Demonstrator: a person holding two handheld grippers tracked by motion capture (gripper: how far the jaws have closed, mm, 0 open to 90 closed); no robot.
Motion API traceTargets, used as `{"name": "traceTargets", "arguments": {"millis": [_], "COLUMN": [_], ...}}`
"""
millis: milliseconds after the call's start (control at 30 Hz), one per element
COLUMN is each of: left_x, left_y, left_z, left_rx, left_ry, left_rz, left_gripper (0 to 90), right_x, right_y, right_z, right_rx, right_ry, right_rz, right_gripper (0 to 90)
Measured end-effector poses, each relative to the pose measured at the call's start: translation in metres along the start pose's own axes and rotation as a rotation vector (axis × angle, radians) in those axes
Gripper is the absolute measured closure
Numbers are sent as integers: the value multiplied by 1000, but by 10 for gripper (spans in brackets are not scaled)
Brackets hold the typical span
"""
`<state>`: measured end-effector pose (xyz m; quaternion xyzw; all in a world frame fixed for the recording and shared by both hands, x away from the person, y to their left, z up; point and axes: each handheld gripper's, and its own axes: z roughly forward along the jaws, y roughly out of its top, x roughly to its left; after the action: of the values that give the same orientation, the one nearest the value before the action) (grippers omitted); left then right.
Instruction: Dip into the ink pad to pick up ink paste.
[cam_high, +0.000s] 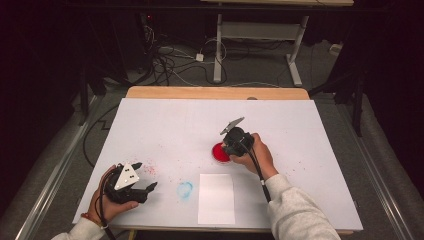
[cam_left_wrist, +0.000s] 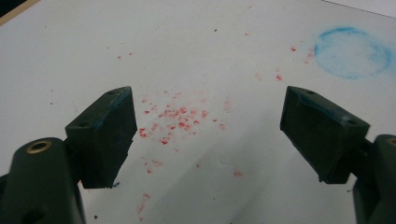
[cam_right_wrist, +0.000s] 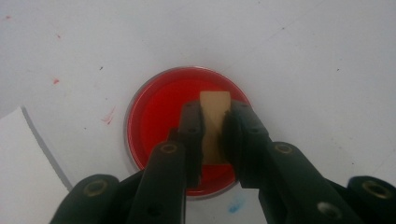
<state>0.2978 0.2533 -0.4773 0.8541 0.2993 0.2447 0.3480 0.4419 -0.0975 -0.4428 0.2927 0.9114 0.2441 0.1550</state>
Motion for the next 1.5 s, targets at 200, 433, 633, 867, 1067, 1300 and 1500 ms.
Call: {"name": "traceTargets", "arguments": {"millis": [200,433,633,867,1067,1300,1500], "left_x": [0,-1,-1,-2,-2,-3,-1], "left_y": [0,1,1,1,1,1,1], "left_z": [0,1,1,2,3,3,2], "left_rx": [4,8,11,20,23,22,22], "left_ry": [2,6,9,14,16,14,14], "left_rz": [2,5,6,12,13,11,6], "left_gripper": [180,180,182,184,189,189,189], "right_x": [2,1,3,-1,-6,-6,-5], "right_y": [-3,-5,-5,-7,-9,-8,-5], "right_z": [3,5,5,5,6,6,2], "right_rx": [-2,-11,-11,-24,-35,-28,-24], "right_ry": [-11,-4,-19,15,51,48,58], "right_rz": [-9,-4,-5,33,66,61,55], "right_gripper": [765,766,766,766,766,766,766]}}
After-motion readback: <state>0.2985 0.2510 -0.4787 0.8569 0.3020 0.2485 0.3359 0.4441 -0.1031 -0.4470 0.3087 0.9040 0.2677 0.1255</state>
